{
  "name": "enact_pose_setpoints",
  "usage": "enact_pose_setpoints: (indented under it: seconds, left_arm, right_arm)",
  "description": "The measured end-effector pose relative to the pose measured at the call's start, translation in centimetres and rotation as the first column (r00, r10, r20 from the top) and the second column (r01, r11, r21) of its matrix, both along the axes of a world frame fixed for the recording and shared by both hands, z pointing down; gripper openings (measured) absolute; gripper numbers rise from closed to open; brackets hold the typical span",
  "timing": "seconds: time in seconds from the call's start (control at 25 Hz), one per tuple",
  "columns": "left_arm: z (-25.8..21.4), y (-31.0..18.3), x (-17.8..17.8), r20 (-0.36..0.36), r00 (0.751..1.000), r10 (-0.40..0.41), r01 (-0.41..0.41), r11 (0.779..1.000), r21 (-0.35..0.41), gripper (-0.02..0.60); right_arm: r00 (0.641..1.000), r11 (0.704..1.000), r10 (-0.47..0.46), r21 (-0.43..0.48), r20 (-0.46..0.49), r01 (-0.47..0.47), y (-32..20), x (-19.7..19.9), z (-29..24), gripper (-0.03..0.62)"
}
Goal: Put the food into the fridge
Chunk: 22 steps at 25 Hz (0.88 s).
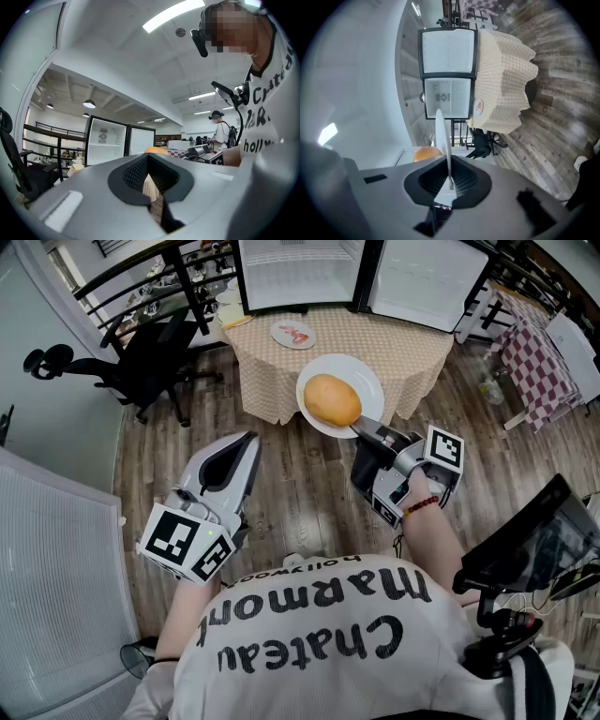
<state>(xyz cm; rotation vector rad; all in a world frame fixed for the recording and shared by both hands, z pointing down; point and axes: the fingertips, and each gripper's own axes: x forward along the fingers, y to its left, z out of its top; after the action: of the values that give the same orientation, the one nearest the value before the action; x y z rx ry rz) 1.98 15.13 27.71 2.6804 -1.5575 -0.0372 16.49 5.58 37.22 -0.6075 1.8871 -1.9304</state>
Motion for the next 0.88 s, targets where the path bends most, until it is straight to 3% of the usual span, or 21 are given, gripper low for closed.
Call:
enact_pose_setpoints:
  seconds: [0.88]
  left_arm:
    - [1.1, -0.4, 0.1, -0.035, 0.999, 0.021, -0.022, 1.000, -0.007, 0.008]
  right_arm:
    - [0.998, 1.000, 0.024, -0.008, 0.057, -0.023, -0.2, -0.1, 0.3, 0.028]
